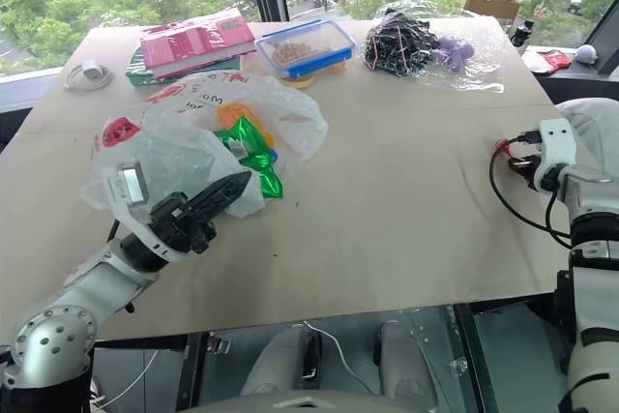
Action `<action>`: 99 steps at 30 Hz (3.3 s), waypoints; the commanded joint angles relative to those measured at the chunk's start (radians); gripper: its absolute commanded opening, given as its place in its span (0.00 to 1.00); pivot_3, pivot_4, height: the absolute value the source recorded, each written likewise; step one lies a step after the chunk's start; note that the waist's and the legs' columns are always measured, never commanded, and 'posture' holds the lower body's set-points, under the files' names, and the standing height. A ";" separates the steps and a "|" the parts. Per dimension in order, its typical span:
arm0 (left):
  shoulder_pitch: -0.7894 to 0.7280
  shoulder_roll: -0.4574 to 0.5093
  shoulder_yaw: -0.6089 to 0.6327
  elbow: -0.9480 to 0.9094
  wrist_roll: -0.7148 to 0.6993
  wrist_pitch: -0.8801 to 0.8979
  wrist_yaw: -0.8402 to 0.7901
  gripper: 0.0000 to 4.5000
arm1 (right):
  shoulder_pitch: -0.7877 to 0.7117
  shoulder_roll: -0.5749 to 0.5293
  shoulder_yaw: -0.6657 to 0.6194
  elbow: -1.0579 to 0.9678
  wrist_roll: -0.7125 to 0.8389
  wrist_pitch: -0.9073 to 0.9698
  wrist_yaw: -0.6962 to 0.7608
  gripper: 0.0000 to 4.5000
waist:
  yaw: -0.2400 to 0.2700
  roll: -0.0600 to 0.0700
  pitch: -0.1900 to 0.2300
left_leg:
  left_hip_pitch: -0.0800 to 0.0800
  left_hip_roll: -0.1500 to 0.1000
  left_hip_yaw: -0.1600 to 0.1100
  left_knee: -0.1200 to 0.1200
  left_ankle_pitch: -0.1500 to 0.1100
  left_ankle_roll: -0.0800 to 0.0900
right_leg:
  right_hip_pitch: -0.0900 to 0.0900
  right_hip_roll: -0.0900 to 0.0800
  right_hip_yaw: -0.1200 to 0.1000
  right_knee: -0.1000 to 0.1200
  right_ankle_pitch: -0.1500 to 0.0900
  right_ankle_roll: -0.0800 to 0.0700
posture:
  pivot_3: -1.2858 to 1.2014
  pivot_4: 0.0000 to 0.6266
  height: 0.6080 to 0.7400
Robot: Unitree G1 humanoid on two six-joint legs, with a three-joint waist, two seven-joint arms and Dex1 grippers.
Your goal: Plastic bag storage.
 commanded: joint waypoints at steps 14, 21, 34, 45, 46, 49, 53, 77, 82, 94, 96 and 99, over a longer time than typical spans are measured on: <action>0.039 0.007 0.052 -0.023 -0.010 0.004 -0.071 0.00 | 0.337 0.146 0.022 -1.180 0.337 0.417 0.104 0.02 | -0.005 0.001 0.000 | 0.001 0.004 -0.005 0.000 0.000 0.000 | -0.001 0.001 0.000 0.002 0.002 0.004 | 0.52 0.24 1.00; 0.113 0.051 0.131 -0.056 -0.071 0.028 -0.101 0.00 | 0.112 0.416 0.269 -1.129 0.271 0.430 0.037 0.02 | -0.006 0.001 0.000 | -0.001 0.004 -0.006 0.000 0.000 0.000 | -0.003 0.001 0.000 0.002 0.001 0.002 | 0.52 0.24 1.00; 0.360 -0.008 0.212 -0.138 0.002 -0.045 -0.237 0.00 | -0.356 0.825 0.478 -0.404 -0.055 -0.014 -0.012 0.02 | -0.011 0.001 0.000 | -0.001 0.005 -0.006 -0.002 0.000 -0.001 | -0.005 -0.001 -0.002 0.002 0.001 -0.002 | 0.52 0.24 1.00; 0.339 -0.054 0.178 -0.199 -0.021 -0.077 -0.129 0.00 | -0.401 0.881 0.397 -0.362 -0.061 -0.209 0.064 0.80 | -0.009 -0.001 -0.001 | -0.003 0.002 -0.009 -0.003 0.000 -0.001 | -0.004 -0.006 -0.006 0.001 0.001 -0.003 | 0.52 0.24 1.00; 0.328 -0.052 0.176 -0.200 -0.033 -0.075 -0.112 0.00 | -0.367 0.856 0.395 -0.431 -0.055 -0.176 0.081 0.80 | -0.008 -0.001 -0.001 | -0.003 0.002 -0.010 -0.003 0.000 -0.001 | -0.004 -0.006 -0.006 0.001 0.001 -0.003 | 0.52 0.24 1.00; 0.279 -0.038 0.167 -0.192 -0.071 -0.067 -0.058 0.00 | -0.244 0.759 0.383 -0.702 -0.011 -0.018 0.134 0.80 | -0.001 -0.001 -0.001 | -0.003 0.002 -0.012 -0.003 0.000 -0.001 | -0.004 -0.006 -0.007 0.001 0.001 -0.003 | 0.52 0.24 1.00; 0.213 -0.007 0.151 -0.165 -0.109 -0.051 -0.015 0.00 | -0.100 0.599 0.372 -1.033 0.044 0.216 0.170 0.80 | 0.002 -0.001 -0.001 | -0.004 0.000 -0.012 -0.002 0.000 -0.001 | -0.004 -0.008 -0.008 0.001 0.001 -0.003 | 0.52 0.24 1.00; 0.142 -0.003 0.102 -0.194 -0.093 -0.054 0.081 0.00 | -0.256 0.624 0.199 -0.476 0.019 0.061 0.023 0.80 | -0.006 0.000 0.000 | -0.003 0.002 -0.010 -0.002 0.000 -0.001 | -0.004 -0.001 -0.004 0.001 0.003 0.000 | 0.52 0.24 1.00; 0.140 -0.001 0.083 -0.213 -0.101 -0.056 0.103 0.00 | -0.265 0.626 0.218 -0.392 -0.015 -0.018 0.045 0.80 | -0.010 0.000 0.000 | -0.003 0.001 -0.010 -0.002 0.000 -0.001 | -0.004 0.000 -0.004 0.001 0.003 0.000 | 0.52 0.24 1.00; 0.104 0.013 0.091 -0.233 -0.139 -0.062 0.170 0.00 | -0.345 0.692 0.126 -0.207 0.088 -0.075 0.236 0.46 | -0.006 0.001 0.000 | -0.002 0.001 -0.010 -0.002 0.000 -0.001 | -0.004 0.000 -0.004 0.001 0.003 0.000 | 0.52 0.24 1.00; 0.092 0.020 0.105 -0.224 -0.158 -0.066 0.180 0.00 | -0.333 0.674 0.103 -0.263 0.140 -0.007 0.301 0.22 | -0.003 0.001 0.000 | -0.003 0.002 -0.011 -0.002 0.000 -0.001 | -0.003 0.000 -0.004 0.001 0.003 0.000 | 0.52 0.24 1.00; 0.044 0.043 0.138 -0.185 -0.216 -0.073 0.192 0.00 | -0.299 0.625 0.064 -0.395 0.255 0.168 0.394 0.02 | 0.001 0.001 0.000 | -0.003 0.002 -0.012 -0.002 0.000 -0.001 | -0.003 -0.001 -0.005 0.001 0.003 0.000 | 0.52 0.24 1.00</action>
